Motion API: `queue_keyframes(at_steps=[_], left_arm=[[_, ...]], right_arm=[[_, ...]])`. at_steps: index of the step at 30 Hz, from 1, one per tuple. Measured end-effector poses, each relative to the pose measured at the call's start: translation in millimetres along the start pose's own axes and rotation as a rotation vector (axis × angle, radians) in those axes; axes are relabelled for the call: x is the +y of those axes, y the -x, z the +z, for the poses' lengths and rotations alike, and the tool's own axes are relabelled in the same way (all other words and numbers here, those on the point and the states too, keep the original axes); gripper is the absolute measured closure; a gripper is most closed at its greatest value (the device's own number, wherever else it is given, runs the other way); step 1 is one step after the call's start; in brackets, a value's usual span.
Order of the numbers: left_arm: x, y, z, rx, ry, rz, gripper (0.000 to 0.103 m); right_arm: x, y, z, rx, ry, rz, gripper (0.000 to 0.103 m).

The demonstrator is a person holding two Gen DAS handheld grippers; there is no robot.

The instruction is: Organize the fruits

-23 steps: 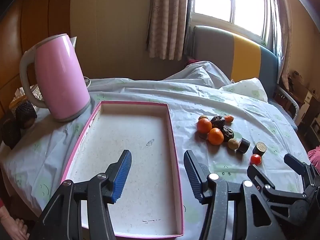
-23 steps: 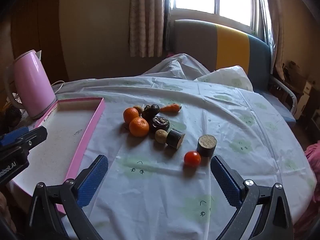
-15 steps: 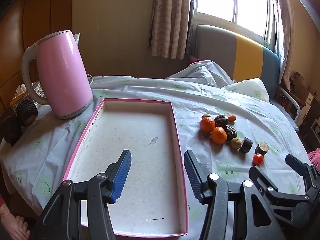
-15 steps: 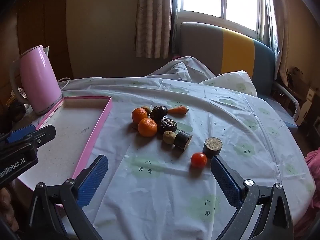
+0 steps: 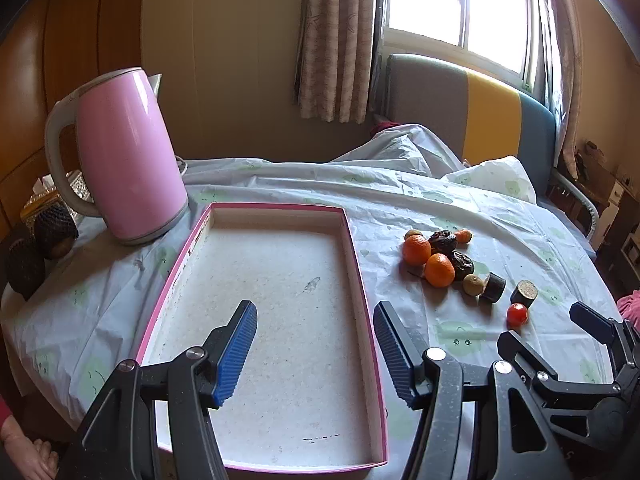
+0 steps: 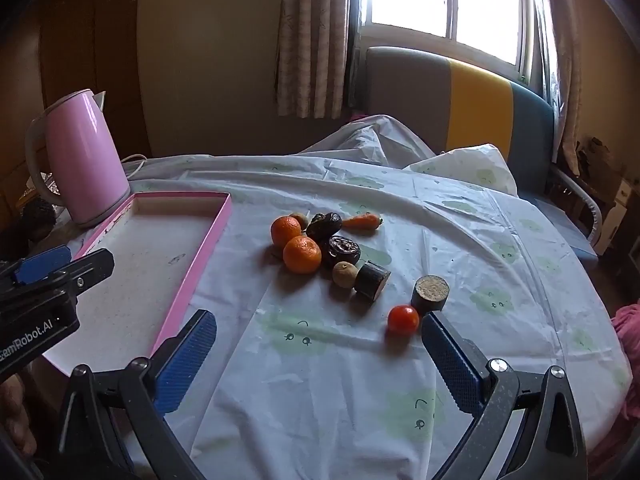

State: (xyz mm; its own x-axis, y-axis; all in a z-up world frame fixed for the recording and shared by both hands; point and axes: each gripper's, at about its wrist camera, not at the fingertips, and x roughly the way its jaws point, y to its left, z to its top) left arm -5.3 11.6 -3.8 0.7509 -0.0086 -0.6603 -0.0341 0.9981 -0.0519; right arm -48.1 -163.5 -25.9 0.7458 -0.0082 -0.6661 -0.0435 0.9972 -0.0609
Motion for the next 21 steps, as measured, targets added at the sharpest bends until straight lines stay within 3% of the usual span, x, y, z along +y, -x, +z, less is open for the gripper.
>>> queue_keyframes(at_steps=[5, 7, 16, 18, 21], left_arm=[[11.0, 0.6, 0.2, 0.011, 0.055, -0.014, 0.041], [11.9, 1.0, -0.3, 0.006, 0.049, 0.005, 0.042], [9.2, 1.9, -1.8, -0.002, 0.019, 0.021, 0.041], [8.0, 2.4, -2.6, -0.004, 0.012, 0.022, 0.041], [5.9, 2.5, -2.3, -0.007, -0.001, 0.022, 0.041]], right_arm=[[-7.7, -11.6, 31.5, 0.006, -0.010, 0.006, 0.000], [-12.6, -3.4, -0.6, -0.023, 0.014, 0.033, 0.000], [-7.5, -8.4, 29.2, -0.025, 0.019, 0.033, 0.000], [-12.7, -8.2, 4.6, -0.028, 0.023, 0.042, 0.000], [-13.3, -8.7, 6.6, -0.021, 0.018, 0.046, 0.000]])
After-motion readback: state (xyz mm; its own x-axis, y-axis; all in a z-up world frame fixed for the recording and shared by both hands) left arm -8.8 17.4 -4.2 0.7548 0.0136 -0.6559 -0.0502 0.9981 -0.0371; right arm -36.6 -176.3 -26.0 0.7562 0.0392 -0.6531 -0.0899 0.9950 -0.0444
